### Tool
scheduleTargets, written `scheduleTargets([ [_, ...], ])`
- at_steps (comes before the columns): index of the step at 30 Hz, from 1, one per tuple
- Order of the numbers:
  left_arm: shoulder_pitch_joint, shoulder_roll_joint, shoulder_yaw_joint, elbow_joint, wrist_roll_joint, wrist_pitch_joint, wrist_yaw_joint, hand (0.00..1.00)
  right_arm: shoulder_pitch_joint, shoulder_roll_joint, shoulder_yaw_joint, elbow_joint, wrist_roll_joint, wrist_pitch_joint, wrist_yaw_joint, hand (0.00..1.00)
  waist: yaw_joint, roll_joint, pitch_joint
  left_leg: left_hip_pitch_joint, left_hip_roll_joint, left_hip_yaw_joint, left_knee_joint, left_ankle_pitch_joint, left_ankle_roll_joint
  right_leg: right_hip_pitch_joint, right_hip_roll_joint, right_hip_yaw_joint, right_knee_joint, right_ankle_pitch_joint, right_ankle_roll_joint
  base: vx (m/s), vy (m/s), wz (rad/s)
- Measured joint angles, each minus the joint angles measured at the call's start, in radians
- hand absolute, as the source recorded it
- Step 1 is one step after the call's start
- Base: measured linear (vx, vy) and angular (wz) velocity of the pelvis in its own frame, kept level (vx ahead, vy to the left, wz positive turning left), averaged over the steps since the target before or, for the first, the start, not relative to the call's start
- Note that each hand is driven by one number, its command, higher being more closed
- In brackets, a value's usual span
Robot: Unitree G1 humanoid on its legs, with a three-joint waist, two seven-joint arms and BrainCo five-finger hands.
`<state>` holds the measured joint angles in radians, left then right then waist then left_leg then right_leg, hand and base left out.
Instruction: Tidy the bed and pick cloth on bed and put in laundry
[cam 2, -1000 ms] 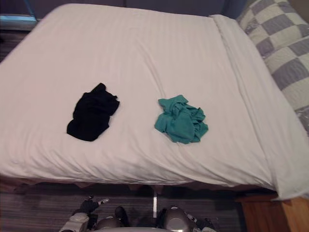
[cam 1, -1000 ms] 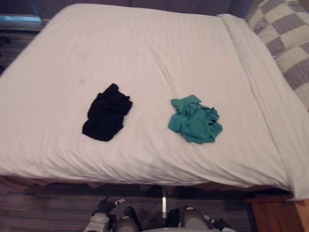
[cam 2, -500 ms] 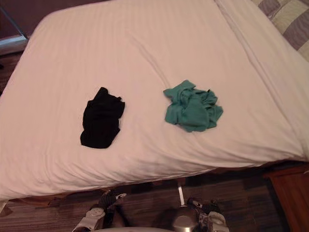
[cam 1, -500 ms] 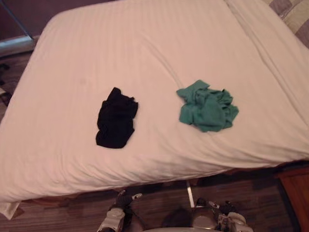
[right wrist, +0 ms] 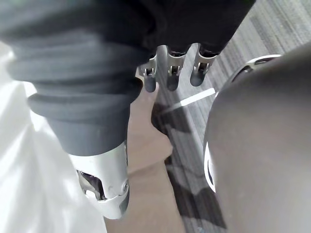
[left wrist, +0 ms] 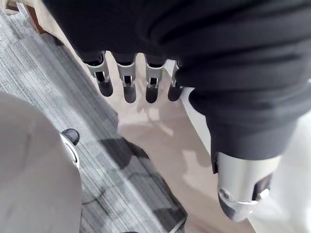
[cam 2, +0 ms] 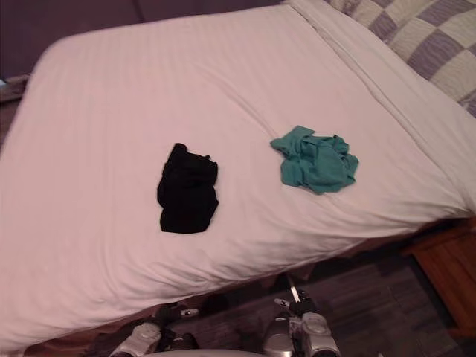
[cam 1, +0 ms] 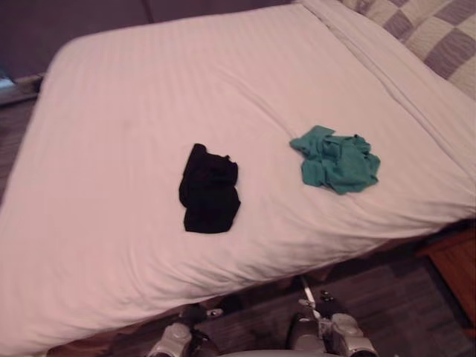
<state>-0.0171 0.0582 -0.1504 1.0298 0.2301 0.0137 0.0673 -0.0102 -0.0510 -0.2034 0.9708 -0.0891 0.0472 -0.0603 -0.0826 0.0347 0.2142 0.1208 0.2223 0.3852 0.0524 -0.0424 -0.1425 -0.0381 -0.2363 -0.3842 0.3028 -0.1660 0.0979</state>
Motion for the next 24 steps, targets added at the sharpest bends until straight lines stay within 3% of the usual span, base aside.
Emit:
scheduleTargets([
  [4,0.000,0.001,0.030,0.001,0.008,0.003,0.019,0.00,-0.003,0.011,-0.074,0.021,0.011,0.001,-0.018,0.00,0.014,-0.011,-0.007,0.001,-0.004,0.003,-0.023,0.010,-0.004,-0.022,-0.001,0.001,0.009,0.002,0.000,-0.01,0.001,-0.01],
  [6,0.013,0.009,0.098,0.004,0.005,0.012,0.062,0.00,-0.002,0.014,-0.113,0.038,0.039,0.006,-0.053,0.00,0.014,-0.040,-0.010,0.010,-0.012,0.005,-0.055,0.022,-0.014,-0.022,-0.001,0.014,0.006,0.011,0.003,-0.02,0.028,-0.04],
  [9,0.023,0.021,0.228,0.033,-0.015,0.021,0.096,0.00,0.011,0.008,-0.196,0.076,0.068,0.021,-0.081,0.00,0.019,-0.053,-0.017,0.032,-0.015,0.025,-0.080,0.029,-0.014,-0.019,0.008,0.047,-0.014,0.033,0.009,0.06,0.056,-0.09],
  [13,0.071,0.055,0.579,0.041,-0.066,0.049,0.149,0.00,0.057,-0.002,-0.385,0.112,0.133,0.048,-0.120,0.00,0.025,-0.048,-0.018,0.064,-0.012,0.055,-0.088,0.029,-0.014,0.033,0.031,0.061,-0.099,0.064,0.021,0.07,0.043,-0.17],
  [17,0.141,0.089,0.984,0.049,-0.144,0.073,0.171,0.00,0.095,-0.054,-0.557,0.105,0.204,0.049,-0.163,0.00,0.023,-0.021,-0.051,0.068,-0.001,0.065,-0.087,0.029,-0.014,0.079,0.058,0.061,-0.189,0.092,0.015,0.04,-0.002,-0.04],
  [19,0.152,0.115,1.090,0.050,-0.150,0.091,0.180,0.00,0.096,-0.074,-0.584,0.072,0.208,0.049,-0.184,0.00,0.023,-0.015,-0.055,0.062,0.005,0.072,-0.071,0.029,-0.014,0.089,0.064,0.058,-0.206,0.097,0.011,0.00,-0.011,0.02],
  [22,0.140,0.197,1.129,0.022,-0.148,0.100,0.209,0.00,0.105,-0.128,-0.586,-0.077,0.214,0.046,-0.237,0.00,0.020,-0.020,-0.058,0.002,0.013,0.086,0.045,0.026,-0.009,0.106,0.052,0.046,-0.221,0.098,0.009,-0.06,-0.048,0.21],
  [24,0.111,0.254,1.052,-0.070,-0.136,0.100,0.244,0.00,0.085,-0.235,-0.629,-0.168,0.187,0.042,-0.281,0.00,0.018,0.007,-0.073,-0.038,0.012,0.069,0.071,0.027,-0.008,0.099,0.046,0.022,-0.221,0.097,0.007,-0.07,-0.018,0.36],
])
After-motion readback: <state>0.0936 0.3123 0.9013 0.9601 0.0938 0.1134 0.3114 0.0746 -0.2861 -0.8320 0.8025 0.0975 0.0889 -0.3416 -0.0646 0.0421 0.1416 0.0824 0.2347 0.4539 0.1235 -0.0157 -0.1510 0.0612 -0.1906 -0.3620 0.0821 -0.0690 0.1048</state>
